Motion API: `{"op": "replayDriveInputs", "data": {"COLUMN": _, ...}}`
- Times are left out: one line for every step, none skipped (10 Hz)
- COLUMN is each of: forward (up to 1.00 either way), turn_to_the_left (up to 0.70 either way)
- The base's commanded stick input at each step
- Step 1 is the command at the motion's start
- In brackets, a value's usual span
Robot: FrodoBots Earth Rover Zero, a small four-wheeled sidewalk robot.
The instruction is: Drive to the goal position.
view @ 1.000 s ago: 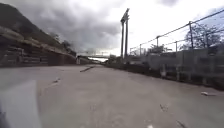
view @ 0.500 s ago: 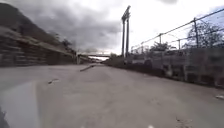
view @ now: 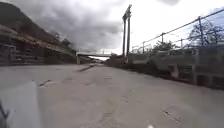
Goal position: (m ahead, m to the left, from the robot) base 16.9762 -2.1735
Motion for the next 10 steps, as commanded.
{"op": "replayDriveInputs", "data": {"forward": 0.7, "turn_to_the_left": 0.0}}
{"op": "replayDriveInputs", "data": {"forward": 0.7, "turn_to_the_left": 0.0}}
{"op": "replayDriveInputs", "data": {"forward": 0.7, "turn_to_the_left": 0.0}}
{"op": "replayDriveInputs", "data": {"forward": 0.7, "turn_to_the_left": 0.0}}
{"op": "replayDriveInputs", "data": {"forward": 0.7, "turn_to_the_left": 0.0}}
{"op": "replayDriveInputs", "data": {"forward": 0.7, "turn_to_the_left": 0.0}}
{"op": "replayDriveInputs", "data": {"forward": 0.7, "turn_to_the_left": 0.0}}
{"op": "replayDriveInputs", "data": {"forward": 0.7, "turn_to_the_left": 0.0}}
{"op": "replayDriveInputs", "data": {"forward": 0.7, "turn_to_the_left": 0.0}}
{"op": "replayDriveInputs", "data": {"forward": 0.7, "turn_to_the_left": 0.0}}
